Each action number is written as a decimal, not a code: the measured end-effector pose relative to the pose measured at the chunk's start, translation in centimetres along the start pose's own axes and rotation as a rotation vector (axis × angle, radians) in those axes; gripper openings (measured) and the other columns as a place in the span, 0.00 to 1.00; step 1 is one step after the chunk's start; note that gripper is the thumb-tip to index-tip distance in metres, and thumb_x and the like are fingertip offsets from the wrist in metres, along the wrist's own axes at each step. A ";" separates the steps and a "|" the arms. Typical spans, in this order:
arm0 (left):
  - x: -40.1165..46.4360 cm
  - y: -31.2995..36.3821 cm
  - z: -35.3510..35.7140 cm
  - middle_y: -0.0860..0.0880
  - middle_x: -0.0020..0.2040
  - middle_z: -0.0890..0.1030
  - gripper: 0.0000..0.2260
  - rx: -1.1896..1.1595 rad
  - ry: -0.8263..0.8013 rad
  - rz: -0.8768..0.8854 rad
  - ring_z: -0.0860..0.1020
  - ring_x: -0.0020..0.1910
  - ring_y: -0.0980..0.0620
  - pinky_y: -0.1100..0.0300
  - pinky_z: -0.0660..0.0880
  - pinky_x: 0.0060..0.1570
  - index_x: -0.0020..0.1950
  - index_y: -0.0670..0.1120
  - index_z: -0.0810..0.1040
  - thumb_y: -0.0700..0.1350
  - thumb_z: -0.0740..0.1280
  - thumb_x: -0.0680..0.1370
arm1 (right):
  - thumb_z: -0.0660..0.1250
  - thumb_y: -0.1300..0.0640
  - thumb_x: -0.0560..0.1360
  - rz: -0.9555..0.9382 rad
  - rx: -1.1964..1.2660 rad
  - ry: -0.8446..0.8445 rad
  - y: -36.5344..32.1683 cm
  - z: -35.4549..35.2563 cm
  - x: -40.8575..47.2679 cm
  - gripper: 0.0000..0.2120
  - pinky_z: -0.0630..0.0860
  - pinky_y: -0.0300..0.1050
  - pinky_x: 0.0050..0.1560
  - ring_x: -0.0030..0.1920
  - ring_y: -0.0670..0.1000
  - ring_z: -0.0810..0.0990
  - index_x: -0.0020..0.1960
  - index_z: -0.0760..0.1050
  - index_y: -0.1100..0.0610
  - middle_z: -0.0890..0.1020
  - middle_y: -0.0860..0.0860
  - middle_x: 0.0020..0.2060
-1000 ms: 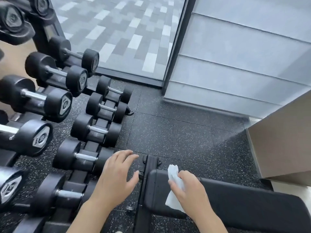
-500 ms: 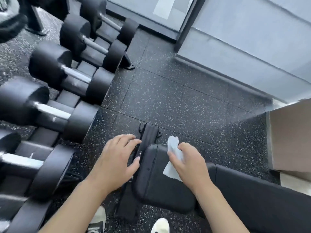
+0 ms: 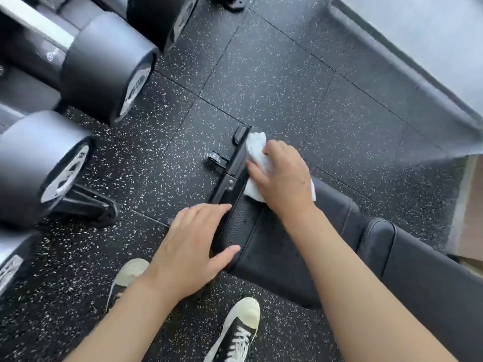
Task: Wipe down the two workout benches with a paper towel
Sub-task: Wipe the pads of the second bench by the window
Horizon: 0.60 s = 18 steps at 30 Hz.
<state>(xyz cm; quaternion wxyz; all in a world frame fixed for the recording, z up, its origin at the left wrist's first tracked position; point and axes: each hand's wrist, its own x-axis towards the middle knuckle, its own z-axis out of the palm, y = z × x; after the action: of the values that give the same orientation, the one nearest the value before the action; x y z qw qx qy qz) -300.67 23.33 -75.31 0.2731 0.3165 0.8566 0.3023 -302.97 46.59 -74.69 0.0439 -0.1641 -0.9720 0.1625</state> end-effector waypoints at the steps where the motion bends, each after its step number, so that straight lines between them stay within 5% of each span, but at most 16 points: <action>1: -0.5 -0.3 0.8 0.56 0.73 0.73 0.34 -0.021 0.003 -0.001 0.68 0.75 0.53 0.53 0.62 0.78 0.79 0.51 0.67 0.66 0.64 0.78 | 0.69 0.49 0.76 -0.018 -0.007 0.023 -0.4 0.8 -0.8 0.13 0.67 0.53 0.41 0.40 0.58 0.73 0.43 0.70 0.57 0.75 0.53 0.39; 6: -2.6 -1.4 3.0 0.58 0.74 0.71 0.36 -0.098 0.024 -0.028 0.68 0.75 0.56 0.58 0.60 0.79 0.80 0.52 0.65 0.66 0.67 0.77 | 0.74 0.58 0.71 -0.138 0.004 0.145 -1.6 2.1 -7.6 0.21 0.65 0.55 0.33 0.33 0.55 0.65 0.38 0.59 0.52 0.67 0.52 0.31; 13: -3.3 -1.5 3.3 0.59 0.76 0.68 0.41 -0.121 0.007 -0.019 0.65 0.77 0.58 0.57 0.59 0.80 0.82 0.53 0.62 0.65 0.72 0.73 | 0.75 0.55 0.74 -0.451 -0.026 -0.023 -0.5 1.3 -11.9 0.19 0.66 0.54 0.31 0.32 0.56 0.66 0.35 0.67 0.56 0.68 0.52 0.31; 18: -2.1 -1.3 3.4 0.59 0.74 0.69 0.43 -0.116 0.057 -0.041 0.66 0.76 0.58 0.67 0.50 0.79 0.81 0.54 0.64 0.68 0.73 0.71 | 0.72 0.53 0.74 -0.185 -0.106 0.206 1.9 1.0 0.6 0.17 0.68 0.51 0.32 0.31 0.57 0.69 0.36 0.65 0.55 0.70 0.53 0.31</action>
<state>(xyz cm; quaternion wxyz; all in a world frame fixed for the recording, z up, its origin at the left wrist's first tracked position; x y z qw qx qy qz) -297.57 22.20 -77.86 0.2728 0.2737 0.8513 0.3548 -303.06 48.19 -76.23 0.1495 -0.0920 -0.9805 0.0884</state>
